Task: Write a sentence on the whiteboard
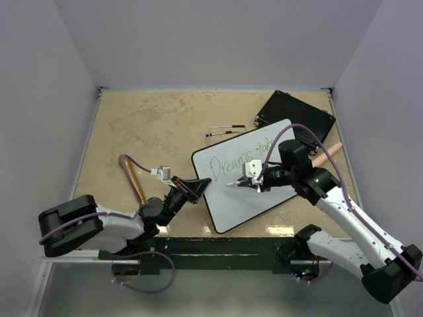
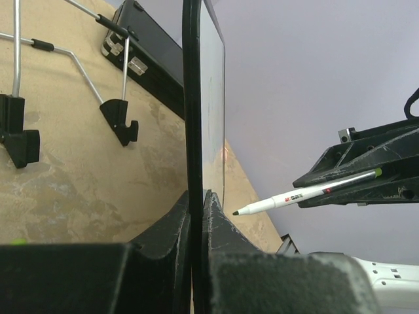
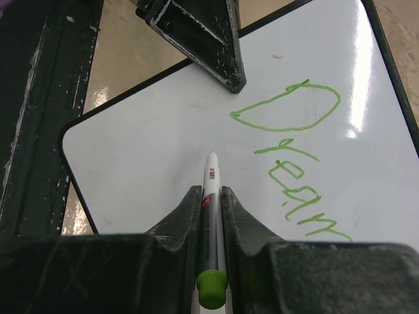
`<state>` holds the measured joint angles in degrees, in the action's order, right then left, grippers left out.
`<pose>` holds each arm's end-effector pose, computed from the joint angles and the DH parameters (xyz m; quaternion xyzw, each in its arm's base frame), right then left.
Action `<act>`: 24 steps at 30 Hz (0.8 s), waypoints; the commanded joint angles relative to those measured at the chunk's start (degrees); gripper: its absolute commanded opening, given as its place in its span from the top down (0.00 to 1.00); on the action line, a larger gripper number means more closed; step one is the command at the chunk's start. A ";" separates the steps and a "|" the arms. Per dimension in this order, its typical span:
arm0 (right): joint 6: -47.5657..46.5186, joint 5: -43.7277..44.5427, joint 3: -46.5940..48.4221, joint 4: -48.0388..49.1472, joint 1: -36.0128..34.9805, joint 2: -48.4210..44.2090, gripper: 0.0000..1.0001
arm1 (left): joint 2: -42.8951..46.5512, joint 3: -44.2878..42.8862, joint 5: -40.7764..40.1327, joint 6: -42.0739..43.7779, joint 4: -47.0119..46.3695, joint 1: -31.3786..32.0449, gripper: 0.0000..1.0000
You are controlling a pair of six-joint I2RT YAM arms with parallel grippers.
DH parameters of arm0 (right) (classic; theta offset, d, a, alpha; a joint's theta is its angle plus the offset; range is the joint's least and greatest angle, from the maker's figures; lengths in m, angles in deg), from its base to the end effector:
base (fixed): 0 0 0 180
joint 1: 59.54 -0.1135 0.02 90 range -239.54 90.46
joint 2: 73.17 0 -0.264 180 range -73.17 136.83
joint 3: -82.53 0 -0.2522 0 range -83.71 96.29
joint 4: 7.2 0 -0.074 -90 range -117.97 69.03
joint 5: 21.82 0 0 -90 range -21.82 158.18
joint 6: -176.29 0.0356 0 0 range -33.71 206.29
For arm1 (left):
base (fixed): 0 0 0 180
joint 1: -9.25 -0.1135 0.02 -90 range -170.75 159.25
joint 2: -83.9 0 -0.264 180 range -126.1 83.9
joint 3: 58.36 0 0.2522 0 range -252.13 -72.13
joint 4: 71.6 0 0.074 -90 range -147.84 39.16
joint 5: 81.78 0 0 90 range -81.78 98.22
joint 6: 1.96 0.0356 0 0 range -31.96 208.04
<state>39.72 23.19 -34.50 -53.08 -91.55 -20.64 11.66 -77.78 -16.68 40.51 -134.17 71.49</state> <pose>0.1463 0.1211 0.3112 -0.6557 0.5245 0.2836 0.4631 0.1049 -0.1670 0.1820 -0.0829 0.6452 -0.5308 0.5431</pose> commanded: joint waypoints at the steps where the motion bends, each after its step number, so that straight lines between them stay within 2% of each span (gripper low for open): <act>1: 0.77 3.59 -0.17 2.15 -1.30 0.64 1.00 | -0.26 -1.29 -3.74 4.64 1.45 0.60 1.00; 19: 4.55 8.25 -0.87 6.45 -3.23 2.75 1.00 | -0.35 -1.12 -3.48 5.60 1.36 0.87 1.00; 24: 4.03 6.59 -0.78 6.11 -3.67 3.28 1.00 | -0.61 -1.03 -3.39 5.87 1.10 0.87 1.00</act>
<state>43.53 30.11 -34.89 -48.73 -94.72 -17.97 11.68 -77.93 -18.17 39.40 -133.21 72.05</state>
